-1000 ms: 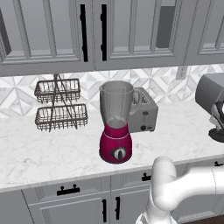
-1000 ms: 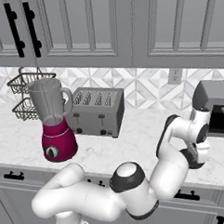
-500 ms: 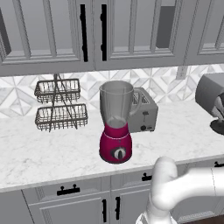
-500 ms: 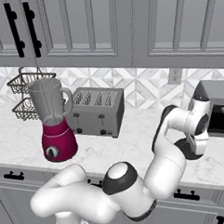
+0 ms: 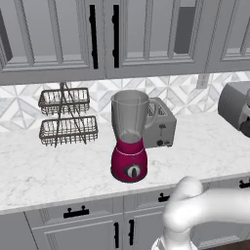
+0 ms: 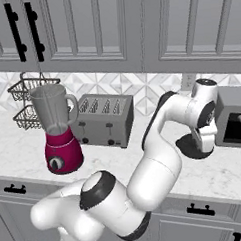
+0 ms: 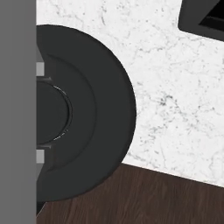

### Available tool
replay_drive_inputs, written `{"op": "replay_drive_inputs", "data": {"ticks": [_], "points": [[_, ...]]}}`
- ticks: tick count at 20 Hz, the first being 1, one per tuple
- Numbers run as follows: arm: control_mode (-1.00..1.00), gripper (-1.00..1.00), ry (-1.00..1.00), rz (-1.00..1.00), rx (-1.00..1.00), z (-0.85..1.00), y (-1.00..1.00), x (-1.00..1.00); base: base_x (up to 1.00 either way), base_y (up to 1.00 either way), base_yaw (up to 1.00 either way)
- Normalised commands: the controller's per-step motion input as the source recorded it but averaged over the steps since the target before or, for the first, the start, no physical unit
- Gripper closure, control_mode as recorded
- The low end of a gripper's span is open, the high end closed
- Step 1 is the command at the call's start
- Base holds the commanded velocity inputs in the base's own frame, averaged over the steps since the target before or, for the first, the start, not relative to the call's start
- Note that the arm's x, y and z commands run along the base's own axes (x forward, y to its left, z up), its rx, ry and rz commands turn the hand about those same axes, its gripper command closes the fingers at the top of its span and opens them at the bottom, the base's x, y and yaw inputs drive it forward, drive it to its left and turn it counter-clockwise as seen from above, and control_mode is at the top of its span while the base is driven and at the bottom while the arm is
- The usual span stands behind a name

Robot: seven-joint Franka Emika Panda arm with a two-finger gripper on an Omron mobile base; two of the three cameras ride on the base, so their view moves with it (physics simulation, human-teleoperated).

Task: Close the lid blender by securely placing the lid on top.

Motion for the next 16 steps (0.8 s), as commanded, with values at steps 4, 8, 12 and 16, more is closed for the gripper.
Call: {"op": "replay_drive_inputs", "data": {"ticks": [4, 8, 12, 16], "points": [[-1.0, 1.0, -0.17, 0.0, -0.08, 0.73, 0.98, -0.49, 0.0, 0.0, 0.0], [-1.0, 1.0, -0.18, 0.0, -0.07, 0.59, 1.0, -0.38, 0.0, 0.0, 0.0], [-1.0, 1.0, -0.13, 0.0, -0.06, 0.6, 1.0, -0.38, 0.0, 0.0, 0.0], [-1.0, 1.0, -0.09, 0.0, -0.04, 0.66, 1.0, -0.33, 0.0, 0.0, 0.0]]}}
